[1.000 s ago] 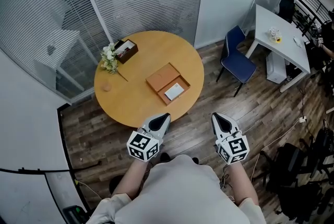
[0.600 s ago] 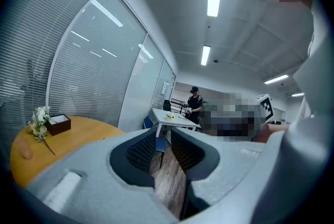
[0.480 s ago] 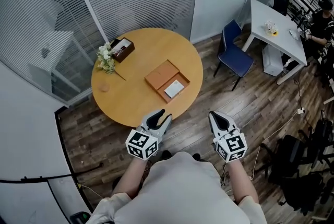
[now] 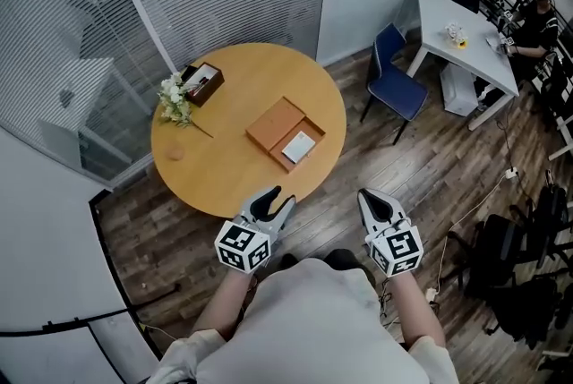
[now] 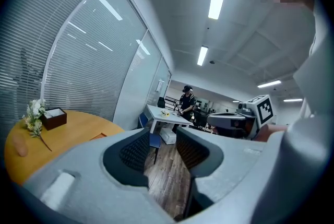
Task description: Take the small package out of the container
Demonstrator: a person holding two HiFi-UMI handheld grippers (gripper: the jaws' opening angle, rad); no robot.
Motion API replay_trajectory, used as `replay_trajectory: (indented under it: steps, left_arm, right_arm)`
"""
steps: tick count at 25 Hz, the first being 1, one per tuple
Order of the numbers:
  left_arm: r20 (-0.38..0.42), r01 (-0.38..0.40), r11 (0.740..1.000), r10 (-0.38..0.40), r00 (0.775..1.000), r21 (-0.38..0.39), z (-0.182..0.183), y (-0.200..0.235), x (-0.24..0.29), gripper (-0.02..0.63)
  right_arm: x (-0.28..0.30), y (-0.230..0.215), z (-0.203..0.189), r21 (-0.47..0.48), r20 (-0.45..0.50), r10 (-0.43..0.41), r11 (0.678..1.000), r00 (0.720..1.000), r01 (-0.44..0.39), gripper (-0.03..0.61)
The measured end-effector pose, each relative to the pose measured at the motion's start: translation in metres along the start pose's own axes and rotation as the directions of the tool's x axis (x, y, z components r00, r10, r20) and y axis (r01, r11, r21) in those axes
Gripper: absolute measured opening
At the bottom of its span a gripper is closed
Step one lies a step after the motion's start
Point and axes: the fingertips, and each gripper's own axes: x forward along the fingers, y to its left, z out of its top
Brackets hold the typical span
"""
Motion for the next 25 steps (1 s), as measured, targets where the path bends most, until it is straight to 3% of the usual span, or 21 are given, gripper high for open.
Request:
replay_trajectory:
  steps: [12,25]
  left_arm:
    - [-0.028,-0.025,0.999,0.024,0.999,-0.032,-0.003,0.027,0.023,0.163]
    - [-0.084,-0.159,0.985,0.153,0.985,-0.070,-0.002,0.052,0.122,0.163]
  right_arm:
    - [0.033,-0.018,-0.001,0.012,-0.016,0.029,1.000,0.999,-0.029,0.003]
    - [0.106,-0.118,-0.016,0.030,-0.060,0.159,0.987,0.985,-0.157,0.003]
